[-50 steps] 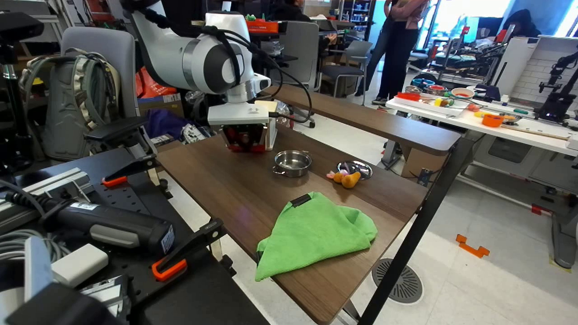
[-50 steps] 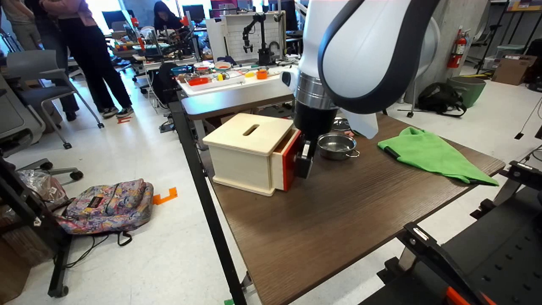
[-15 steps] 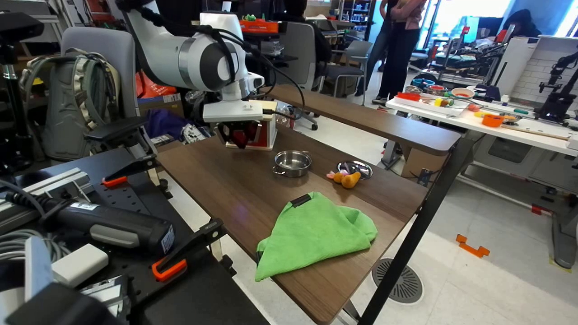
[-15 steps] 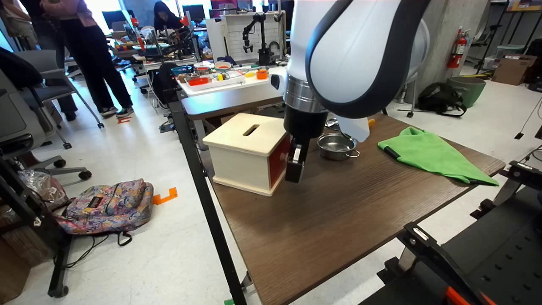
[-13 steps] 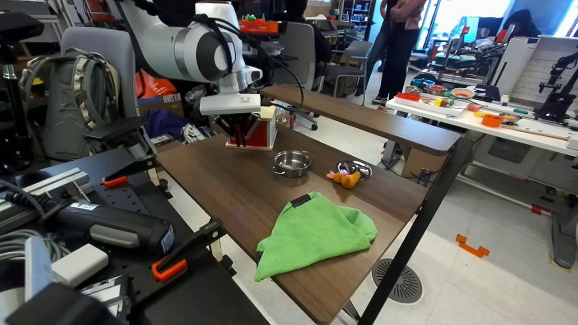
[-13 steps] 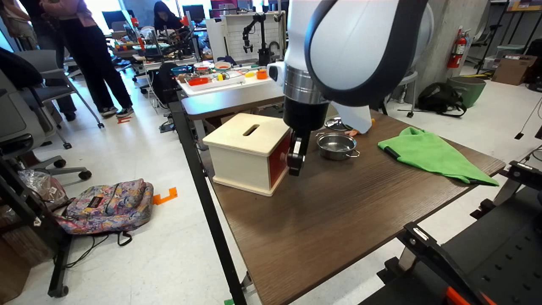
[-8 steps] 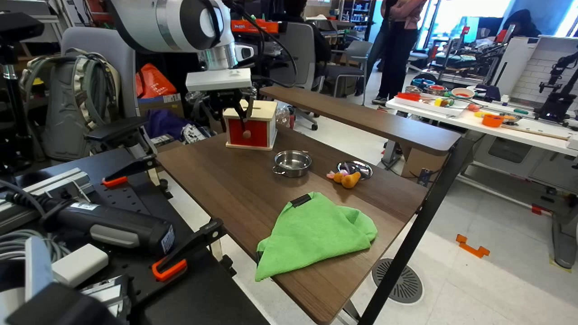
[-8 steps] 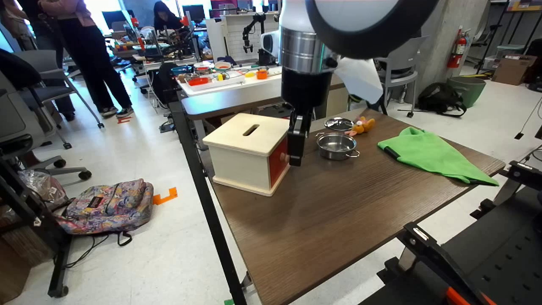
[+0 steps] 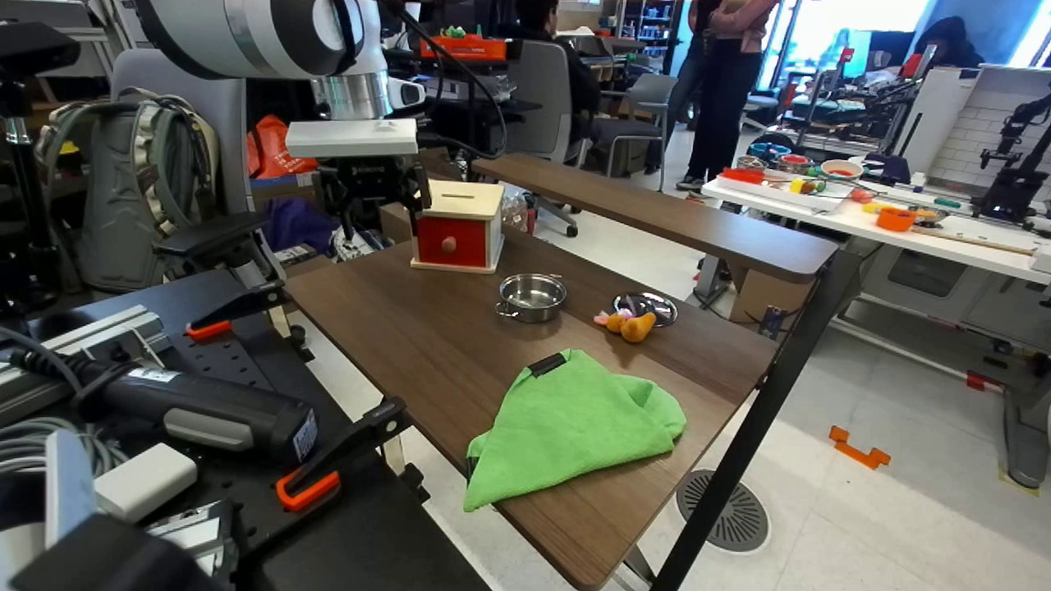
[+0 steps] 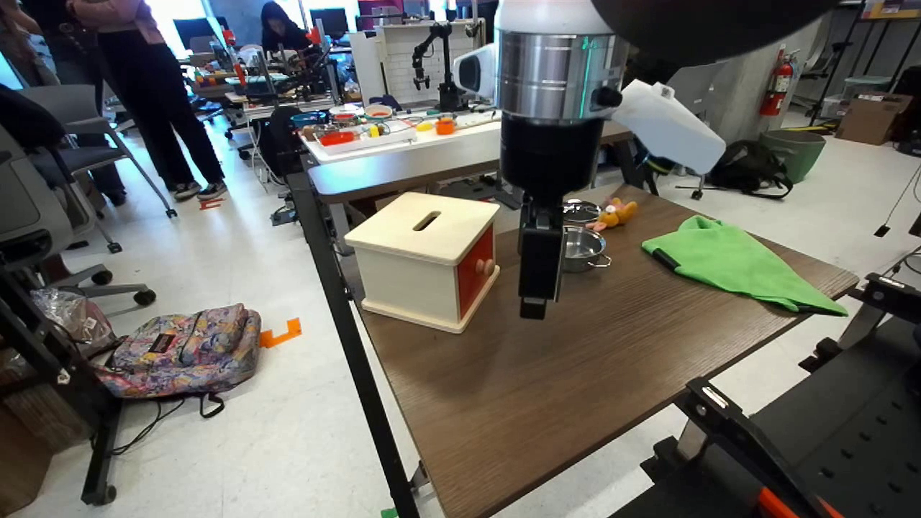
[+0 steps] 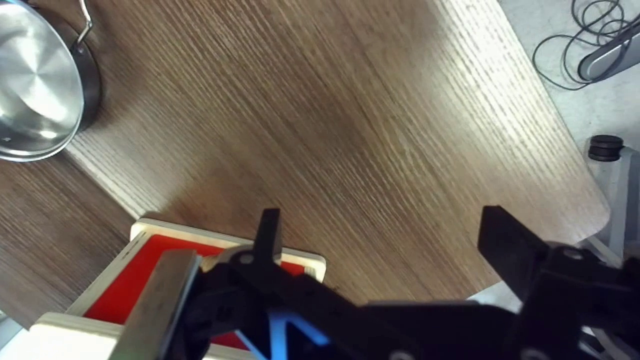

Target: Close the open drawer

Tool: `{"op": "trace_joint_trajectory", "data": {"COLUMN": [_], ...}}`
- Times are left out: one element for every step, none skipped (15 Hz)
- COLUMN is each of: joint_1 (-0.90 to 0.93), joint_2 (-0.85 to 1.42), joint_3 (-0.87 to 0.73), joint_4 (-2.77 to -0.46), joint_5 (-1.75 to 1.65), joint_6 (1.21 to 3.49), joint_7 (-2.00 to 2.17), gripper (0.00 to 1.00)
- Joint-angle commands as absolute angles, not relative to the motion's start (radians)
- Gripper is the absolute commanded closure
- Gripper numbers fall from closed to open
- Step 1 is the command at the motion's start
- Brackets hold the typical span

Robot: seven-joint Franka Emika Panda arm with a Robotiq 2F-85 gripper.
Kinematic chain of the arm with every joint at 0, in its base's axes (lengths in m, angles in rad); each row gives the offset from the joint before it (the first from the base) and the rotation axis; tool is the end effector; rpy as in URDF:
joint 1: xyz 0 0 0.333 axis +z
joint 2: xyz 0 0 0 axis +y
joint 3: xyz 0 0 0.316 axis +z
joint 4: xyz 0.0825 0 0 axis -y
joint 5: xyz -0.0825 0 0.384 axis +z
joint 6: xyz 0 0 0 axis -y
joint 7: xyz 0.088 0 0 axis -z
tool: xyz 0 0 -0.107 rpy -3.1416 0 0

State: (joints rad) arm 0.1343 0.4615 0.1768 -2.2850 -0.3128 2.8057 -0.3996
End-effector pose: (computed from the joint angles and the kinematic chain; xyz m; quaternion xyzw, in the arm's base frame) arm 0.5008 0.1807 0.1590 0.8812 0.4709 0.0370 0.0194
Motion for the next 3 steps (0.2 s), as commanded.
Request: {"op": "trace_joint_trajectory", "data": {"joint_1": [0.131, 0.131, 0.130], "joint_2": [0.459, 0.458, 0.458], "joint_3": [0.179, 0.179, 0.179], "joint_4": [-2.286, -2.286, -2.286], "joint_5": [-0.313, -0.313, -0.313], "joint_6": [2.803, 2.803, 2.803], "joint_7": [-0.401, -0.402, -0.402], "gripper": [0.00, 0.00, 0.00]}}
